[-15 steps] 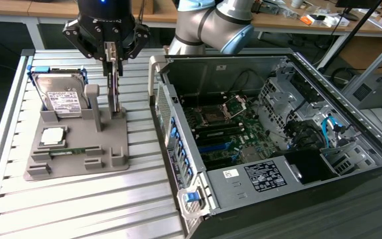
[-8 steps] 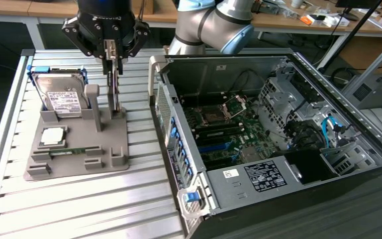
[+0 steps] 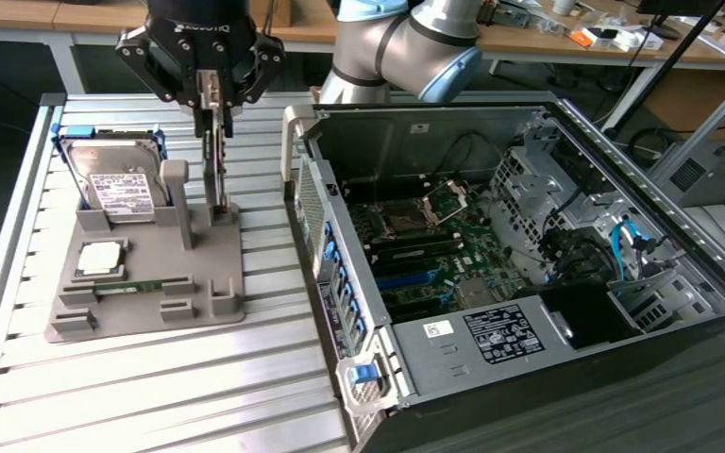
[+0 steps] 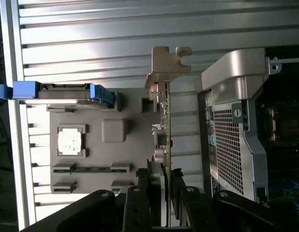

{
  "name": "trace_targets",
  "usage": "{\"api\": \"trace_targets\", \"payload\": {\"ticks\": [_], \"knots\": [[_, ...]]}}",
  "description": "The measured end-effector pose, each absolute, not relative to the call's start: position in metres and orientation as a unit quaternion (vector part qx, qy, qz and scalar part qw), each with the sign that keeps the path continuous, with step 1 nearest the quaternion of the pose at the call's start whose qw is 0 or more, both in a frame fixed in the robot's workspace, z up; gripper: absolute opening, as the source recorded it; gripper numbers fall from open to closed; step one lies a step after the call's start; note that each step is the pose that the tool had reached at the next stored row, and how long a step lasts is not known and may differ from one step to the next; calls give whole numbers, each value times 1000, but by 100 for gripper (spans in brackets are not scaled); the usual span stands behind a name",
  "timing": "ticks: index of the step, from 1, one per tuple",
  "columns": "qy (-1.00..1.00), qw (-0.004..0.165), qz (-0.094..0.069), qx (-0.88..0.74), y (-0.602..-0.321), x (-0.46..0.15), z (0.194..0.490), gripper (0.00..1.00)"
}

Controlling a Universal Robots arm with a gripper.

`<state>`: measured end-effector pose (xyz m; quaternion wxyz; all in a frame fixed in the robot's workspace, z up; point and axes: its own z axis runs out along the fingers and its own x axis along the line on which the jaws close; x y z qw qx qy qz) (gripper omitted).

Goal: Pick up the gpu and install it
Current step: 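Pick up the gpu and move the gpu toward the slot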

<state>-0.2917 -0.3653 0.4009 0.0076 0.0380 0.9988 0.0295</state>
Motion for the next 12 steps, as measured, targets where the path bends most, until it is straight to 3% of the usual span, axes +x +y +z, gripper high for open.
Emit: {"api": "trace_targets", "payload": {"ticks": [12], "knots": [[999,8,30,38,-365,-292,410,30]]}}
